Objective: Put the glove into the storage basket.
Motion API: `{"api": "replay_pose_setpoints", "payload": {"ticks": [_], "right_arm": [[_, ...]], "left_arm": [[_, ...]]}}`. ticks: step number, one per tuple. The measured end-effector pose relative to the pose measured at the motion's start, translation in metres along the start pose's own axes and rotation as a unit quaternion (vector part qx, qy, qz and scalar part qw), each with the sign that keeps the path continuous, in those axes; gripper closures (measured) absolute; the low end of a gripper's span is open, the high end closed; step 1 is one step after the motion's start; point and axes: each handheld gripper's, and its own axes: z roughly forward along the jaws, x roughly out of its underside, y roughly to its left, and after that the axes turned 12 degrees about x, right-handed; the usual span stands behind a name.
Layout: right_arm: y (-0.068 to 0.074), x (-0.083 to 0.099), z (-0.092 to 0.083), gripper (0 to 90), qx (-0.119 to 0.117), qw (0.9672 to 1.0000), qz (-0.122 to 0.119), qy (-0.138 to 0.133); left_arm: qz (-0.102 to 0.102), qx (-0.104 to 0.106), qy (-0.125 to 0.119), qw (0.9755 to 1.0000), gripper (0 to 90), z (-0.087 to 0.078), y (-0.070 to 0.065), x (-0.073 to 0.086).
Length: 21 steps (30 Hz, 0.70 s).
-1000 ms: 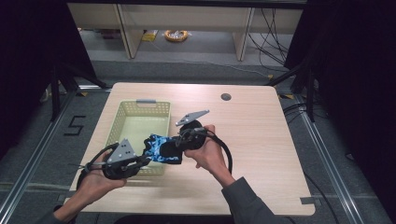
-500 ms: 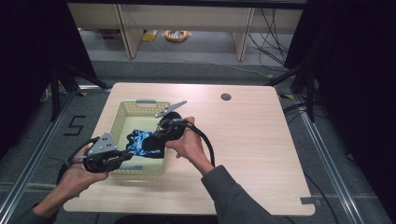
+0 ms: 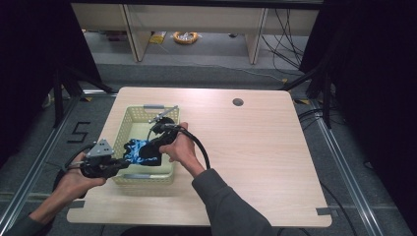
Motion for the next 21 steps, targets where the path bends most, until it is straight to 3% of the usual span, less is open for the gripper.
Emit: {"api": "replay_pose_setpoints", "payload": {"ticks": [1,2,4,7,10,15,17,18,21], "right_arm": [[0.0,0.0,0.004,81.4,0.0,1.0,-0.001,0.003],[0.001,0.0,0.009,81.4,0.0,1.0,0.003,0.008],[0.002,0.0,0.012,81.4,-0.001,0.9998,0.01,0.016],[0.004,0.002,0.025,81.4,0.001,0.9996,0.01,0.026],[0.004,0.003,0.028,81.3,0.001,0.9995,0.012,0.03],[0.006,0.006,0.039,81.3,0.011,0.9991,0.005,0.041],[0.008,0.007,0.041,81.3,0.012,0.9985,0.018,0.051],[0.006,0.007,0.043,81.2,0.014,0.9987,0.009,0.048],[0.01,0.008,0.047,81.2,0.025,0.9975,0.013,0.065]], "left_arm": [[0.007,-0.001,0.011,0.9999,84.4,0.001,0.004,0.003],[-0.01,0.001,0.008,0.9999,84.4,0.002,0.003,0.005],[-0.003,-0.001,0.014,0.9999,84.4,0.003,0.006,0.007],[-0.018,0.001,0.016,0.9997,84.3,0.006,0.009,0.012],[-0.014,0.004,0.021,0.9997,84.2,0.008,0.011,0.014],[-0.028,0.007,0.033,0.999,83.7,0.014,0.013,0.018],[-0.035,0.007,0.029,0.9989,83.4,0.017,0.014,0.019],[-0.037,0.011,0.04,0.9985,83.1,0.017,0.016,0.019],[-0.035,0.012,0.037,0.9986,81.7,0.019,0.017,0.019]]}}
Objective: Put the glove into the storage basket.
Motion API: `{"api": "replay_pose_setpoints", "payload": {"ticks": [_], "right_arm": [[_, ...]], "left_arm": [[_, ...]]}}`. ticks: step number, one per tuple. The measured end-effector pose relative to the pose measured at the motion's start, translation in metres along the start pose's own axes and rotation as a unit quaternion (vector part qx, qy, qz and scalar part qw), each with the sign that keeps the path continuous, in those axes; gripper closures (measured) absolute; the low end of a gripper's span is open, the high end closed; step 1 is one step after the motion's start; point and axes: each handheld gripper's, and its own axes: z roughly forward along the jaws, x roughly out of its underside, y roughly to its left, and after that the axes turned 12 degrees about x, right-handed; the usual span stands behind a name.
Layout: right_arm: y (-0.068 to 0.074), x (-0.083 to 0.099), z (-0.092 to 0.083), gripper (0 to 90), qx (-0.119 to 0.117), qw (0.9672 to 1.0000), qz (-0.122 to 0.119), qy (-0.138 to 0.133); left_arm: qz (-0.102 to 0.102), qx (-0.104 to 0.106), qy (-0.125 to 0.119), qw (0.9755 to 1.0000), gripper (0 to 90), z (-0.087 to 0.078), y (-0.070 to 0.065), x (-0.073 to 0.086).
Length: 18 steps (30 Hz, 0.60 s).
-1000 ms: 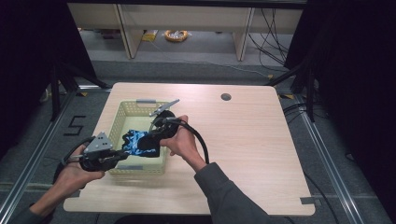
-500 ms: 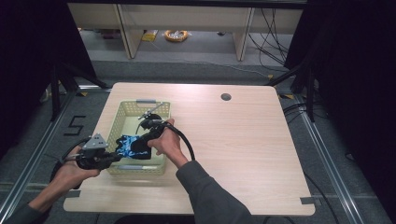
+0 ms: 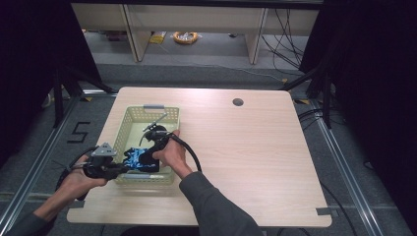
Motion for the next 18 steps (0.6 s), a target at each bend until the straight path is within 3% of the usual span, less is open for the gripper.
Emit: {"api": "replay_pose_setpoints", "payload": {"ticks": [3,8,9,11,12,13,18], "right_arm": [[0.001,0.0,0.002,81.2,0.005,1.0,-0.004,0.0],[0.002,0.003,0.008,81.2,0.018,0.9997,0.001,0.018],[0.001,0.003,0.009,81.2,0.02,0.9996,-0.009,0.018],[0.002,0.003,0.01,81.2,0.02,0.9996,-0.004,0.019],[0.002,0.003,0.01,81.2,0.02,0.9996,-0.004,0.019],[0.003,0.003,0.011,81.0,0.023,0.9995,-0.007,0.022],[0.003,0.003,0.011,79.6,0.026,0.9992,-0.01,0.027]], "left_arm": [[-0.006,0.005,0.001,1.0,76.6,0.0,0.0,0.0],[-0.004,0.004,0.002,1.0,59.4,-0.005,-0.001,-0.007],[0.001,0.003,-0.002,1.0,58.4,-0.006,-0.002,-0.008],[-0.001,-0.008,-0.01,0.9999,52.9,-0.009,-0.006,-0.011],[-0.001,-0.008,-0.01,0.9999,52.4,-0.009,-0.006,-0.011],[0.012,-0.007,-0.01,0.9999,51.0,-0.013,-0.007,-0.014],[0.016,-0.005,-0.034,0.9993,43.7,-0.02,-0.015,-0.019]]}}
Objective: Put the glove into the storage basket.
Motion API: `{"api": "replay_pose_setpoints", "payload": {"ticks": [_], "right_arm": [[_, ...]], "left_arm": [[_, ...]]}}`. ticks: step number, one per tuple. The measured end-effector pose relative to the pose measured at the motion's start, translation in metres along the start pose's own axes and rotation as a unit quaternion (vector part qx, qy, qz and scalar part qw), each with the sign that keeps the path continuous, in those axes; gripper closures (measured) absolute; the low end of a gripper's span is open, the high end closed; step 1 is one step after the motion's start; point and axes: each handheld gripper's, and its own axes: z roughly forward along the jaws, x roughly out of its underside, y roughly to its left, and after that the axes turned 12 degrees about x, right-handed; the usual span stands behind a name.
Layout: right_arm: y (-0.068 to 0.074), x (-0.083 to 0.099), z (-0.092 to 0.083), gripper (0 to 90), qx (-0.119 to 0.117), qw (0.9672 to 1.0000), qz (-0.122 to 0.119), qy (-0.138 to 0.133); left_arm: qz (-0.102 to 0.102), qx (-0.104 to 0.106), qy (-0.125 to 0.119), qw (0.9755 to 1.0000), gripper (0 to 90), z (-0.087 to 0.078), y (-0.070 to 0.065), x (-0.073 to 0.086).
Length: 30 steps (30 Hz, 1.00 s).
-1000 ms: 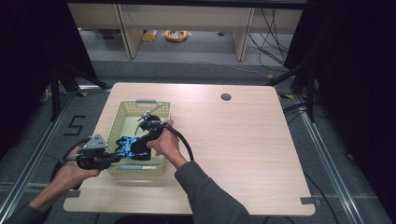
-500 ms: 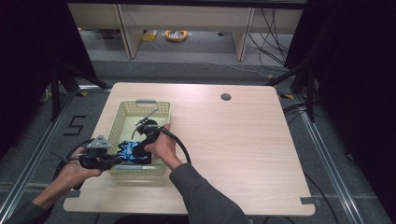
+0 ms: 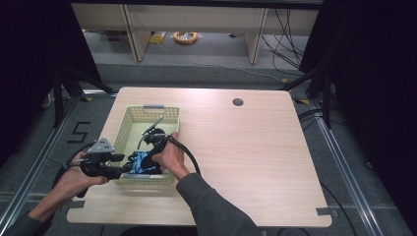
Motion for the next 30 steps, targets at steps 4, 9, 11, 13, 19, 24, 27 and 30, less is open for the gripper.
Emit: {"api": "replay_pose_setpoints", "payload": {"ticks": [4,9,11,13,19,24,27,30], "right_arm": [[0.0,0.0,0.0,76.8,0.009,0.9999,-0.009,-0.003],[0.001,0.0,-0.001,71.3,0.011,0.9997,-0.023,-0.005],[0.001,-0.002,-0.004,66.8,0.023,0.9989,-0.039,-0.01],[0.001,-0.004,-0.008,62.2,0.02,0.9993,-0.029,-0.015],[-0.008,-0.004,-0.026,55.4,0.02,0.9988,-0.012,-0.044],[-0.018,0.003,-0.05,49.9,0.018,0.9968,-0.01,-0.078],[-0.022,0.007,-0.059,47.8,0.022,0.9954,-0.013,-0.093],[-0.029,0.019,-0.079,44.1,0.022,0.9928,-0.007,-0.118]], "left_arm": [[-0.012,0.011,-0.021,0.9996,40.0,-0.002,-0.011,-0.003],[-0.004,0.026,-0.032,0.9991,38.6,-0.002,-0.027,-0.005],[-0.005,0.032,-0.035,0.9989,38.5,0.001,-0.037,-0.005],[-0.006,0.034,-0.036,0.9987,38.5,0.001,-0.039,-0.006],[-0.017,0.038,-0.054,0.9976,35.0,0.0,-0.045,-0.007],[-0.016,0.042,-0.056,0.9974,30.5,0.002,-0.051,-0.007],[-0.027,0.049,-0.073,0.9957,27.3,0.007,-0.06,-0.007],[-0.008,0.063,-0.074,0.9952,24.0,0.011,-0.069,-0.008]]}}
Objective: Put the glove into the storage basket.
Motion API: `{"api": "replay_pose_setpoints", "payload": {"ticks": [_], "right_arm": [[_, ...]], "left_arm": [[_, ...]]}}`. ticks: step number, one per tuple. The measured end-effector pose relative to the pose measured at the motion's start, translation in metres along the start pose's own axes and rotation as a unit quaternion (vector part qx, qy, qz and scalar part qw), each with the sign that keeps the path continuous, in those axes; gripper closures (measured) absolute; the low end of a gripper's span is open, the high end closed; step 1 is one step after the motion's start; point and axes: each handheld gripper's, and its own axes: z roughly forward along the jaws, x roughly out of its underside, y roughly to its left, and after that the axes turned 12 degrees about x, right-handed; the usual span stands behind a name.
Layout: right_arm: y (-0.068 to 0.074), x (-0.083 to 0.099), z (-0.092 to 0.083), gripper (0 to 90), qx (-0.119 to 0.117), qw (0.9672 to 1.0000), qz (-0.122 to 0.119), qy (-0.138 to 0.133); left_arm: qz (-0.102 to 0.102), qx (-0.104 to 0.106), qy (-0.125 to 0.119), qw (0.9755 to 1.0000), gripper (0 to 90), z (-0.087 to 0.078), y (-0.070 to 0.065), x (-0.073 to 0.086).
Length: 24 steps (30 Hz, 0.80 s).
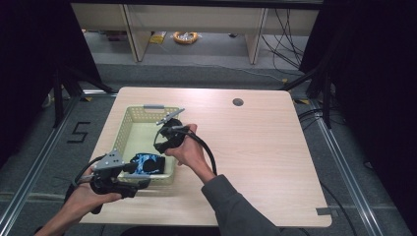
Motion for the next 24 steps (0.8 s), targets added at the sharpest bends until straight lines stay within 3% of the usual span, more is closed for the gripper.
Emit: {"api": "replay_pose_setpoints", "payload": {"ticks": [1,2,3,7,8,9,10,12,13,15,16,17,21,24], "right_arm": [[0.0,0.0,0.0,44.1,0.0,1.0,0.0,0.0],[-0.002,0.005,-0.01,43.1,0.003,0.9998,0.02,0.003],[-0.005,0.008,-0.013,42.6,0.007,0.9999,0.004,-0.012],[-0.01,0.018,-0.024,40.5,0.008,0.9994,-0.004,-0.033],[-0.011,0.025,-0.036,39.5,0.002,0.9997,0.018,-0.013],[-0.013,0.029,-0.036,39.2,0.007,0.9995,0.013,-0.029],[-0.014,0.033,-0.043,38.6,0.002,0.9996,0.023,-0.017],[-0.016,0.037,-0.047,38.1,0.002,0.9996,0.021,-0.018],[-0.02,0.048,-0.053,36.9,0.001,0.9991,0.021,-0.037],[-0.023,0.051,-0.057,36.7,0.001,0.9993,0.014,-0.034],[-0.026,0.062,-0.063,35.3,0.001,0.9987,0.027,-0.043],[-0.03,0.066,-0.067,35.0,0.002,0.9989,0.019,-0.043],[-0.039,0.084,-0.079,34.3,0.004,0.9979,0.036,-0.053],[-0.043,0.097,-0.086,34.2,0.007,0.9972,0.047,-0.058]], "left_arm": [[0.0,0.0,0.0,1.0,23.3,0.0,0.0,0.0],[-0.002,0.003,-0.002,1.0,22.4,0.002,-0.004,0.0],[-0.001,0.006,-0.003,1.0,20.4,0.006,-0.01,-0.001],[0.003,0.02,-0.009,0.9998,15.6,0.013,-0.017,-0.002],[0.014,0.026,-0.01,0.9995,15.5,0.017,-0.023,-0.002],[0.021,0.028,-0.01,0.9993,15.5,0.019,-0.026,-0.003],[0.028,0.026,-0.005,0.9993,15.4,0.021,-0.028,-0.003],[0.032,0.03,-0.01,0.999,15.4,0.025,-0.032,-0.003],[0.025,0.04,-0.019,0.9987,15.4,0.03,-0.038,-0.003],[0.022,0.046,-0.022,0.9984,15.4,0.033,-0.041,-0.003],[0.026,0.055,-0.022,0.9979,15.4,0.038,-0.046,-0.001],[0.026,0.055,-0.022,0.9979,15.4,0.038,-0.046,-0.001],[0.047,0.058,-0.003,0.9972,15.9,0.049,-0.053,0.004],[0.046,0.066,-0.009,0.9967,16.4,0.052,-0.053,0.005]]}}
